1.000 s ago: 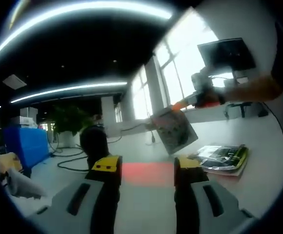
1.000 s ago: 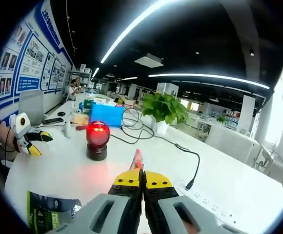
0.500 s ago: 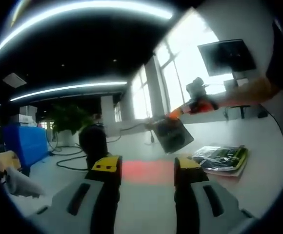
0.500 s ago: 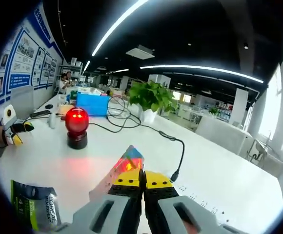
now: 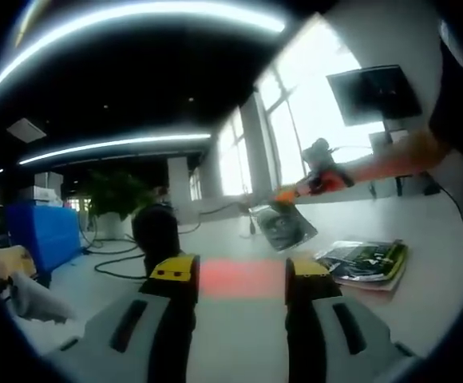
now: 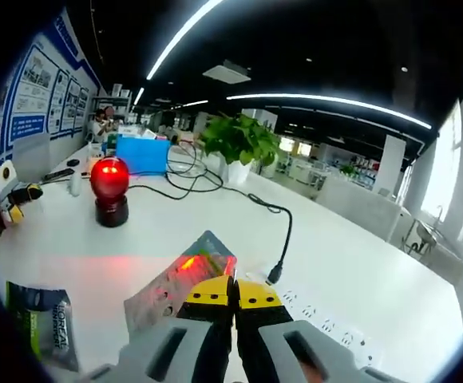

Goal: Clip sheet goods on table flip sheet goods clip sheet goods scan sheet goods put sheet goods back to table

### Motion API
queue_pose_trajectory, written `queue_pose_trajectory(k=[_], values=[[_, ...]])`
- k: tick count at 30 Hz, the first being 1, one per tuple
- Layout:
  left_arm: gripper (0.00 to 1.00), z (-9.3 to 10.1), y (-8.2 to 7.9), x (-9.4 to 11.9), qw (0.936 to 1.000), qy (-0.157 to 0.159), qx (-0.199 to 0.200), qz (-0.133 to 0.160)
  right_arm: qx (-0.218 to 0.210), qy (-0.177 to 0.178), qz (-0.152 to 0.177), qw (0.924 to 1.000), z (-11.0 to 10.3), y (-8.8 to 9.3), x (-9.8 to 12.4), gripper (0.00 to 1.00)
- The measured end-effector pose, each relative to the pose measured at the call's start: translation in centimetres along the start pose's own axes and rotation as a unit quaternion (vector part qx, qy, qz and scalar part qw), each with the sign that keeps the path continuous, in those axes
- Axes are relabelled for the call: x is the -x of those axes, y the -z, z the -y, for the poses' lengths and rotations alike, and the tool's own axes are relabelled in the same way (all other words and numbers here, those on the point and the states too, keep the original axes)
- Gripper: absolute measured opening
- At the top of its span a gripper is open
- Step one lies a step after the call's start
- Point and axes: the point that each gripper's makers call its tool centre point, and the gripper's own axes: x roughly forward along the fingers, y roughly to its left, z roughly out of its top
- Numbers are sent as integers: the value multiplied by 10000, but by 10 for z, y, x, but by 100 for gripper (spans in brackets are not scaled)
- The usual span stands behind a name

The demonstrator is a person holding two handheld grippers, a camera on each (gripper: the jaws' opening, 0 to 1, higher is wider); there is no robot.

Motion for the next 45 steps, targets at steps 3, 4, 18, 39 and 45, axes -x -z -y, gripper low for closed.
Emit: queue_pose_trajectory(k=[3,4,18,39,45], values=[[36,0,-2,1,10000,6,22,32,-45,63,-91,9999,0,11,0,0],[36,0,-2,1,10000,15,19,36,-78,90,-86,9999,0,12,0,0],[37,8,-1,2,9998,200,-55,28,-333,201,-271,9989,16,31,-20,0],[37,5,6,0,9998,146,-26,-99,-199,135,-404,9989,7,48,-29,0],[37,1,7,0,9999,80,42,-105,-199,137,-447,9987,6,54,-32,0]])
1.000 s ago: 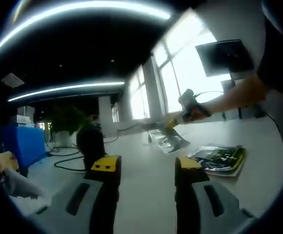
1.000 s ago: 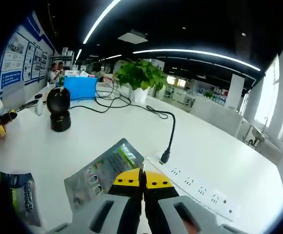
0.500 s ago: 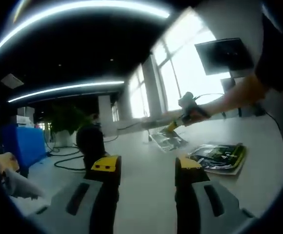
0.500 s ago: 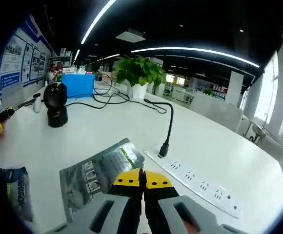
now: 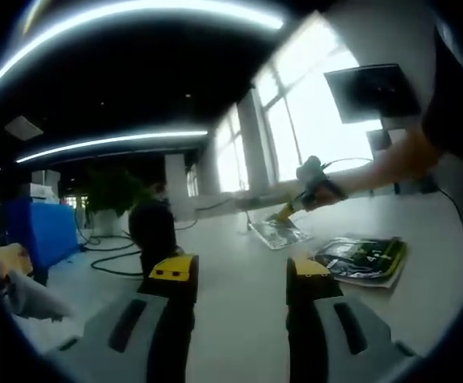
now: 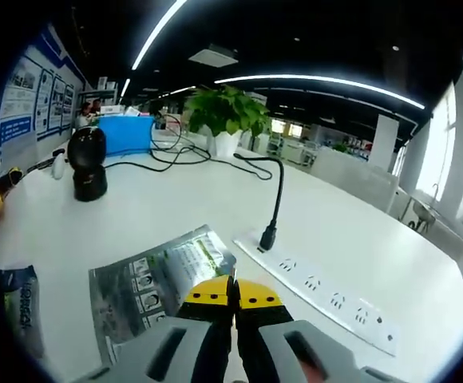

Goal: Clip sheet goods on table flip sheet goods clip sheet goods scan sheet goods put sheet goods back to table

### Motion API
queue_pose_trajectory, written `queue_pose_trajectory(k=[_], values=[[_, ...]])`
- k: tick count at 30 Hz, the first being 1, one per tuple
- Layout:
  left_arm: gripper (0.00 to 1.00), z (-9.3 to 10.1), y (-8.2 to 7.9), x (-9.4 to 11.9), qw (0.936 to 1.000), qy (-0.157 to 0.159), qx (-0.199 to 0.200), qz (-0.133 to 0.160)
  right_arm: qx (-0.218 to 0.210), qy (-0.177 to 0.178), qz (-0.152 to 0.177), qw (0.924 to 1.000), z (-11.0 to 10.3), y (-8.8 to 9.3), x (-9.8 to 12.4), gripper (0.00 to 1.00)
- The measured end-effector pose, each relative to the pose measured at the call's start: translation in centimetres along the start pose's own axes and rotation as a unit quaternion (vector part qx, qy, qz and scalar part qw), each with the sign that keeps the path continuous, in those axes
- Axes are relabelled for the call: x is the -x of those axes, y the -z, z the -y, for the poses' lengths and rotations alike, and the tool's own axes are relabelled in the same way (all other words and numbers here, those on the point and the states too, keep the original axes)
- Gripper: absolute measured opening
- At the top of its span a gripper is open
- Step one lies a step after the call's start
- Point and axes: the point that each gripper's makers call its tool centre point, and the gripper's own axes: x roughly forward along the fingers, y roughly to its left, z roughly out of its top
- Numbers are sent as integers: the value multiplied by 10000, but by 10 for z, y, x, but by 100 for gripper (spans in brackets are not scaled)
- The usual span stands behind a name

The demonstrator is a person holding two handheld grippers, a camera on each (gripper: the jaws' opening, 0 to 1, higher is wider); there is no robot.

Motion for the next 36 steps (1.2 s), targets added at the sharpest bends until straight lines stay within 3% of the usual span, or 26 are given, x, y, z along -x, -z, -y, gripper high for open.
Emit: queue_pose_trajectory(k=[8,13,16,19,27,36], values=[[36,-4,1,1,9999,-76,116,-36,89,101,-243,9996,4,10,-6,0],[36,-4,1,1,9999,-85,75,-56,-2,122,-188,9997,13,9,-7,0],[36,-3,1,1,9999,-97,41,-76,108,47,-129,9998,8,8,-10,0],[36,-5,1,1,9999,-138,21,-78,481,-61,-249,9985,1,13,-16,0],[36,-8,4,0,9997,-173,125,-133,568,-250,-154,9980,-8,9,-20,0],[36,-10,5,-1,9996,-206,136,-144,1216,-71,-66,9925,-3,8,-30,1]])
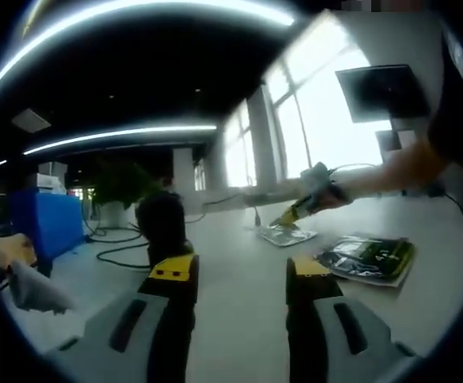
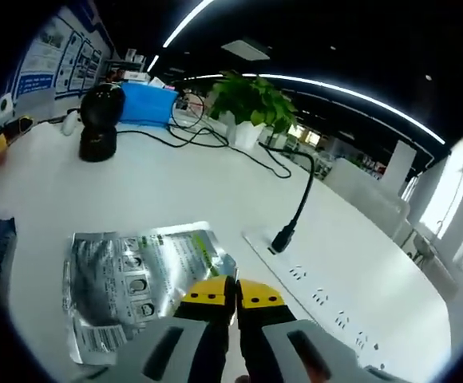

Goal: Clip sheet goods on table flip sheet goods clip sheet goods scan sheet goods put sheet goods back to table

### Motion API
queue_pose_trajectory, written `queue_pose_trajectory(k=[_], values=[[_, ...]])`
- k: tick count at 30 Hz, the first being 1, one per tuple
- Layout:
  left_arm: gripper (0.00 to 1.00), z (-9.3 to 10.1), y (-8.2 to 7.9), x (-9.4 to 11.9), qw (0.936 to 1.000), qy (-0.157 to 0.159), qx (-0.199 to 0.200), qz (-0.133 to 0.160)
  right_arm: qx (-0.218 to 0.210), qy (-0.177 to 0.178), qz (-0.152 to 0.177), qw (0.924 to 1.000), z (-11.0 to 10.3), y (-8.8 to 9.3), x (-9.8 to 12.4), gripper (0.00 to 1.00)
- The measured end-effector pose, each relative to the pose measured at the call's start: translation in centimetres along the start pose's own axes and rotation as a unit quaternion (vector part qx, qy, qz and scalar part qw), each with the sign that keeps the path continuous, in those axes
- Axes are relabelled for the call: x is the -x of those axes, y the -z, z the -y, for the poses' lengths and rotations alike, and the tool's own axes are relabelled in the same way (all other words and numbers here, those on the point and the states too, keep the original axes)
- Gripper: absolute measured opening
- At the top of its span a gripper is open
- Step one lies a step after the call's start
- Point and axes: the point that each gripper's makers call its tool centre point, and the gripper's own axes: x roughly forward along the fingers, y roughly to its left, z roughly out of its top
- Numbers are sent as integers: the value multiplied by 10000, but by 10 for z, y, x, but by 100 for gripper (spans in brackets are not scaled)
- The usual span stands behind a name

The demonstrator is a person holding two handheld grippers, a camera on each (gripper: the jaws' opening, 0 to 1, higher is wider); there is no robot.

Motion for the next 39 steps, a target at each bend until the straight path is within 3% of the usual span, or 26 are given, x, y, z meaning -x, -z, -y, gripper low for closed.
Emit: queue_pose_trajectory(k=[3,5,6,7,10,12,15,18,20,23,24,26,29,34,39], values=[[36,-2,0,0,10000,-46,5,-1,146,81,3,9999,-1,1,-5,5],[36,-3,0,0,10000,-65,12,-1,-113,171,63,9998,4,1,-5,8],[36,-3,0,0,10000,-70,13,1,-271,148,209,9993,6,-2,-4,4],[36,-3,0,0,10000,-74,9,0,-640,255,406,9968,14,-6,0,1],[36,-3,0,1,10000,-94,-11,-4,-1357,352,748,9873,27,-12,11,8],[36,-5,0,1,9999,-123,1,-1,-1570,465,876,9826,36,-14,18,11],[36,-6,0,1,9999,-151,24,10,-1748,419,1041,9782,36,-20,27,19],[36,-6,-1,1,9999,-148,23,16,-2297,56,1538,9610,25,-39,39,22],[36,-6,-1,1,9999,-141,12,14,-2377,37,1705,9562,19,-46,47,27],[36,-6,0,1,9999,-138,35,-13,-2286,43,1686,9588,1,-44,48,40],[36,-6,0,0,9999,-134,34,-15,-2076,65,1597,9651,-5,-41,47,47],[36,-5,1,0,9999,-121,20,-23,-1836,104,1504,9714,-11,-36,43,51],[36,-5,1,0,9999,-148,-31,-41,-1774,93,1475,9730,-23,-35,41,55],[36,-11,1,0,9996,-286,-15,-43,-1614,-92,1389,9770,-35,-36,30,78],[36,-10,1,1,9996,-292,-32,-39,-1390,-229,1185,9829,-50,-31,27,78]])
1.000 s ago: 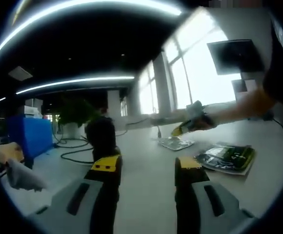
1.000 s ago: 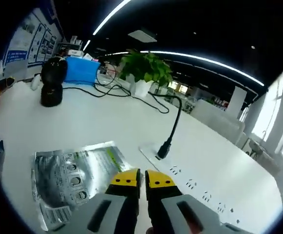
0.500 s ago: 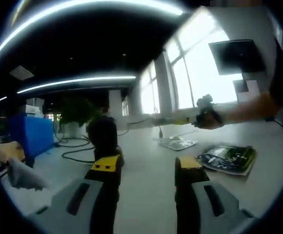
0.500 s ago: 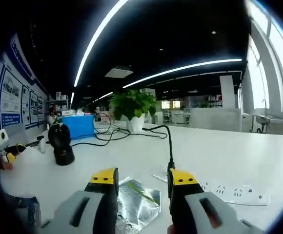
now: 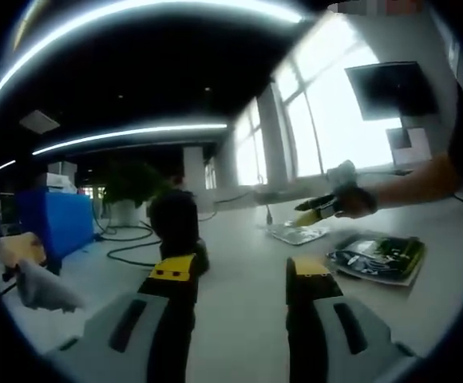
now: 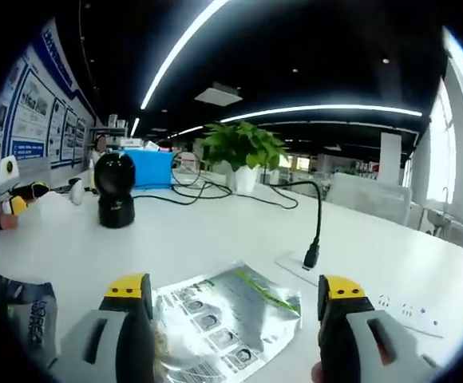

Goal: Clip sheet goods on table flip sheet goods clip sheet goods scan sheet goods put sheet goods back to table

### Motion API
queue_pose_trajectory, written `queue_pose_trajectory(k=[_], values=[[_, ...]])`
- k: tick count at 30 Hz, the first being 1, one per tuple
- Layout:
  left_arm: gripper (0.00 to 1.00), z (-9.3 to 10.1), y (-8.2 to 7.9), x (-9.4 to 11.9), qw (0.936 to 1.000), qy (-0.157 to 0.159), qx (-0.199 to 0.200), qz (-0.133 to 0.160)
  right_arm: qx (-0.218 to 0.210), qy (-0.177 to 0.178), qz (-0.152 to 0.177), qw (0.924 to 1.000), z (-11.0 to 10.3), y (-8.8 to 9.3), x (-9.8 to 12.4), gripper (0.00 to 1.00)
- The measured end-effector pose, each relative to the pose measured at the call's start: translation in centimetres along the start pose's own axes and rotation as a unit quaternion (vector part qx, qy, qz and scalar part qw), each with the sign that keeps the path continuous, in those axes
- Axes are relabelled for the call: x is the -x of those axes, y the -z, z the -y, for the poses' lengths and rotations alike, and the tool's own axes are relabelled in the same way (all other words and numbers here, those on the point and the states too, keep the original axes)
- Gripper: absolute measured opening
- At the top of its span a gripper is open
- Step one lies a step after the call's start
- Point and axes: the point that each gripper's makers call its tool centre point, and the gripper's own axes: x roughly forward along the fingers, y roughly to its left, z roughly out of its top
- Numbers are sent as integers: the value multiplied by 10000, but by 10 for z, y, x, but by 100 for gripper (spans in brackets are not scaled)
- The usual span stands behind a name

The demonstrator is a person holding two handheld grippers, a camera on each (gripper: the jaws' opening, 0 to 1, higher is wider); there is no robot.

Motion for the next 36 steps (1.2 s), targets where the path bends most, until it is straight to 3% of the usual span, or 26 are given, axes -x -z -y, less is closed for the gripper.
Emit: queue_pose_trajectory(k=[9,14,16,24,36], values=[[36,-2,-2,2,10000,-20,36,56,-25,-209,-240,9995,-10,8,-5,78],[36,-2,-3,2,9999,-23,80,90,-390,-369,-405,9977,-11,13,-10,80],[36,-2,-4,2,9999,-21,80,103,-320,-392,-494,9975,-10,19,-12,82],[36,-3,-5,3,9999,-27,64,120,-192,-342,-615,9973,-9,29,-14,82],[36,-2,-2,1,10000,-20,69,59,-576,-360,-706,9952,-9,35,-17,85]])
